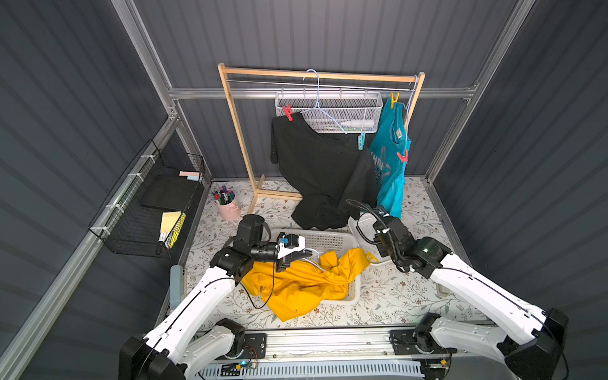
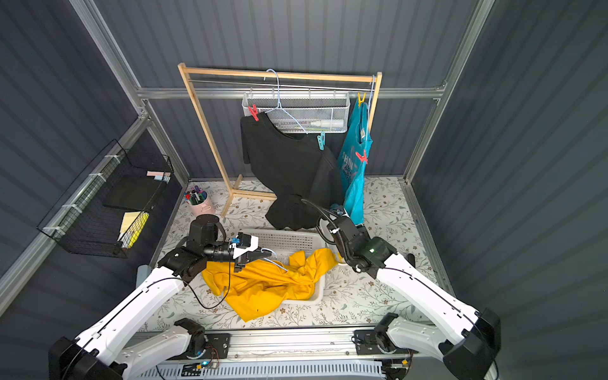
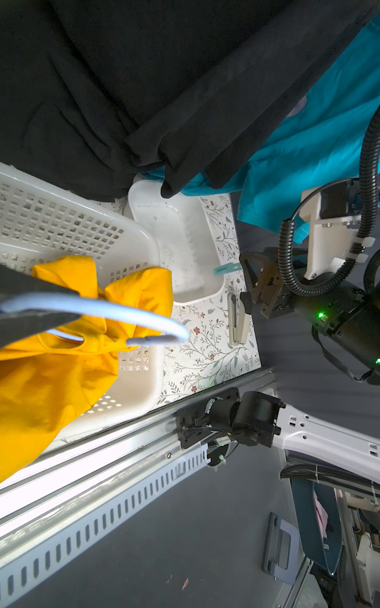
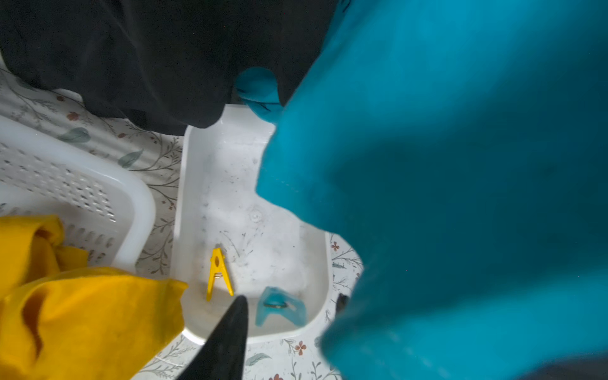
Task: Remove the clothespins securing t-shirts to the hanger
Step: Place the clothespin in the storage box.
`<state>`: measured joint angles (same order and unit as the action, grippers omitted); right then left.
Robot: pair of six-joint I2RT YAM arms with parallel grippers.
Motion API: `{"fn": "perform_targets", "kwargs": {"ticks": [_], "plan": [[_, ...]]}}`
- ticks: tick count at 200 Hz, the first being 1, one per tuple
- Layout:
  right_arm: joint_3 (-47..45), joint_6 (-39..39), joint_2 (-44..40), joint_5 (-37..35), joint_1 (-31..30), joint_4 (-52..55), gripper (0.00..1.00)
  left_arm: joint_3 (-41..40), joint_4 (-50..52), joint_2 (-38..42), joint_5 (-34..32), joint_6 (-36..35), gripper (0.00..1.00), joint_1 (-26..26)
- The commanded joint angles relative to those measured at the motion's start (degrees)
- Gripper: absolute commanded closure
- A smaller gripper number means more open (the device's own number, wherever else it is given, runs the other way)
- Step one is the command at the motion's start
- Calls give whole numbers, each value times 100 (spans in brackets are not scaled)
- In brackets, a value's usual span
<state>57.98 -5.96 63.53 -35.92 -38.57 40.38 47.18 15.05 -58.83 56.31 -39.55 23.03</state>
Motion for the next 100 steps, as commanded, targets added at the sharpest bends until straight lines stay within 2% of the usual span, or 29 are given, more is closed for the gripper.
{"fn": "perform_targets", "kwargs": {"ticks": [1,30,46,82,100], "plan": [[-70,-368,-127,275,225,5,47,-15,-71,46,6,97,100,-9],[-168,-518,-217,616,494,-66,40,-103,-216,116,-4,88,100,-9],[-220,-644,-226,862,754,-50,39,-144,-272,160,-39,88,100,-10],[-504,-1152,-80,2546,2066,-313,38,-127,-266,222,-102,81,100,-9],[-550,-1065,57,2700,2478,-461,37,-139,-279,256,-96,57,100,-9]]}}
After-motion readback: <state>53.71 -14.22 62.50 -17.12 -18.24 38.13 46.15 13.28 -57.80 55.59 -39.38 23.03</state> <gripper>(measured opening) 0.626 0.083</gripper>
